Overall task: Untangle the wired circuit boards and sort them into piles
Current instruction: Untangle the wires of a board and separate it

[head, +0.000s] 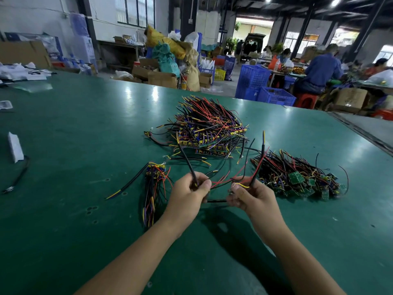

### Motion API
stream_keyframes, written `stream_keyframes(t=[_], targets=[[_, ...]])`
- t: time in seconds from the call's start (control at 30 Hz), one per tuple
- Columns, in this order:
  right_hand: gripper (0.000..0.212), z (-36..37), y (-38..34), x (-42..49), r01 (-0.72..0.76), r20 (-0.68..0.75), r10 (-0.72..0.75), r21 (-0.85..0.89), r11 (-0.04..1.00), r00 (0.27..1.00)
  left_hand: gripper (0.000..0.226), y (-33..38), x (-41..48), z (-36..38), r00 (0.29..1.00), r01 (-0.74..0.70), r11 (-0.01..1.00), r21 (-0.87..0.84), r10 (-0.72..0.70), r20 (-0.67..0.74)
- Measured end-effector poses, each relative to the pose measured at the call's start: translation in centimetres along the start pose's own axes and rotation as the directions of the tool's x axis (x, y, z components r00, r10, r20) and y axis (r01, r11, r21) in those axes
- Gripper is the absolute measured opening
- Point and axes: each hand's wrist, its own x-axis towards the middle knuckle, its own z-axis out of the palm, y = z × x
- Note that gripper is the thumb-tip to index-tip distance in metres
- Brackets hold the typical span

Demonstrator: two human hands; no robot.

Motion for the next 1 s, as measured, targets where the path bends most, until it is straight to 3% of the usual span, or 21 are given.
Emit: stream_keyframes(t=[0.1,0.2,0.33,0.43,0.63,1.0], targets=[[0.009,-0.1,-0.2,0.1,-0.023,-0.052,0.024,0.035,0.999,0.998,0.012,-0.1,0.1,0.1,0.999,-0.001,1.0,-0.021,0.0,-0.043],[0.013,-0.1,-0.4,0.1,-0.082,-0.042,0.086,0.107,0.991,0.995,0.011,0.0,0.4,0.2,0.994,0.057,0.97,-0.235,-0.077,-0.076],[0.022,-0.4,-0.7,0.4,-0.156,-0.033,0.168,0.226,0.962,0.985,0.01,0.5,1.0,-0.4,0.983,0.087,0.846,-0.526,-0.158,-0.092],[0.02,-0.7,-0.8,0.4,-0.173,-0.05,0.195,0.284,0.943,0.98,0.007,0.8,1.2,-1.1,0.981,0.069,0.772,-0.631,-0.168,-0.098],[0.03,-0.6,-0.9,0.3,-0.211,-0.063,0.219,0.118,0.97,0.974,0.018,0.7,0.8,-1.6,0.978,0.136,0.83,-0.541,-0.201,-0.063],[0.027,0.7,-1.0,-0.8,-0.268,0.107,0.265,0.02,0.963,0.958,0.02,0.1,0.6,-0.4,0.976,0.178,0.932,-0.316,-0.207,-0.061]])
